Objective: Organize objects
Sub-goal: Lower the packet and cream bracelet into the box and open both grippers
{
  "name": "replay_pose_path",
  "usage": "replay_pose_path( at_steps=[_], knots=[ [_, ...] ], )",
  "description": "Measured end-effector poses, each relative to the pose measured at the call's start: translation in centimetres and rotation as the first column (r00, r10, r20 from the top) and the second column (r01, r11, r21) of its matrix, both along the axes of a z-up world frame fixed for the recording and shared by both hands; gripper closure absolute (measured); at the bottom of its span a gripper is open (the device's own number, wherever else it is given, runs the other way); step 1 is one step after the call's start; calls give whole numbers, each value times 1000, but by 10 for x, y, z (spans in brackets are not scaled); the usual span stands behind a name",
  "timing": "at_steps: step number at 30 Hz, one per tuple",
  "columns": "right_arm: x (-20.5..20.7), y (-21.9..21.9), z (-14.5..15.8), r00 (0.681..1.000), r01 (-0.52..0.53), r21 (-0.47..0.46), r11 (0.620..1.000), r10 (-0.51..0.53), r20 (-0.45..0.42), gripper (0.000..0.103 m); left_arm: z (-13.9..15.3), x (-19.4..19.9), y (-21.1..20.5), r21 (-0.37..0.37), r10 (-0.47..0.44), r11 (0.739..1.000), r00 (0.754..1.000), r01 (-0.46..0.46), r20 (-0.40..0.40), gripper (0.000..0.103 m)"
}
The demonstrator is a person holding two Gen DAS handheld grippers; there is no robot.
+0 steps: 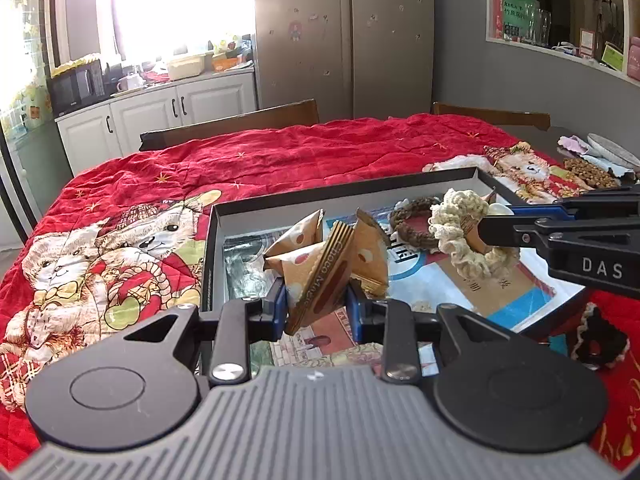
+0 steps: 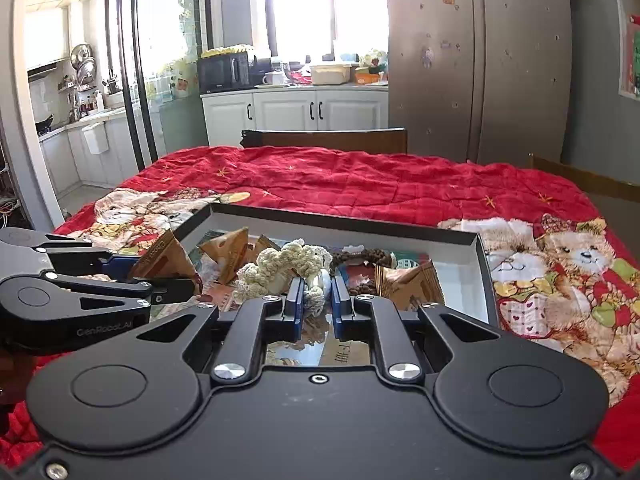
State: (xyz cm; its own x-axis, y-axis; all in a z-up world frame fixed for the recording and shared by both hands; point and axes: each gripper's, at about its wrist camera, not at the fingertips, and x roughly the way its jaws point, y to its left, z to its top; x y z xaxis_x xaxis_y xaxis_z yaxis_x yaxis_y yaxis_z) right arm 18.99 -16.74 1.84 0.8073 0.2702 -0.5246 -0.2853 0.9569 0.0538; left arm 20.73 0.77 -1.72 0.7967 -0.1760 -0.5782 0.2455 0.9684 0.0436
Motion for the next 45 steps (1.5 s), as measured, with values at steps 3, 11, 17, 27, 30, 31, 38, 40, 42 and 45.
replay_pose_path(
  at_steps=[3, 11, 17, 27, 30, 31, 38, 40, 42, 45],
  knots=[
    [5, -2, -6, 1000, 9, 7, 1000, -9, -10, 90, -5, 4, -1, 4, 6, 1000, 1000, -6, -9, 69],
    [15, -8, -19, 999, 41, 17, 999, -41, -32, 90, -14, 11, -2, 22, 18, 1000, 1000, -18, -25, 69],
    [22, -7, -26, 998, 47, 19, 999, -46, -53, 90, -21, 15, -4, 34, 21, 999, 999, -20, -42, 69],
    [26, 1, -37, 996, 36, -4, 999, -36, -77, 89, -28, 20, -2, 48, 37, 998, 998, -34, -54, 69],
    [27, 2, -39, 996, 37, -8, 999, -38, -83, 89, -28, 20, -1, 48, 38, 998, 998, -36, -54, 69],
    [28, 2, -39, 996, 38, -9, 999, -39, -85, 89, -28, 21, -1, 48, 38, 998, 998, -36, -54, 69],
    [31, 2, -44, 994, 41, -15, 999, -43, -102, 89, -28, 21, -1, 48, 38, 998, 998, -35, -54, 69],
    [32, 2, -45, 994, 42, -16, 999, -43, -104, 89, -28, 21, -1, 49, 37, 998, 998, -35, -54, 69],
    [32, 2, -46, 993, 42, -18, 999, -44, -106, 89, -28, 21, -1, 49, 38, 998, 998, -35, -54, 68],
    [32, 2, -46, 993, 43, -20, 999, -45, -108, 89, -29, 21, -1, 49, 38, 998, 998, -36, -54, 68]
  ],
)
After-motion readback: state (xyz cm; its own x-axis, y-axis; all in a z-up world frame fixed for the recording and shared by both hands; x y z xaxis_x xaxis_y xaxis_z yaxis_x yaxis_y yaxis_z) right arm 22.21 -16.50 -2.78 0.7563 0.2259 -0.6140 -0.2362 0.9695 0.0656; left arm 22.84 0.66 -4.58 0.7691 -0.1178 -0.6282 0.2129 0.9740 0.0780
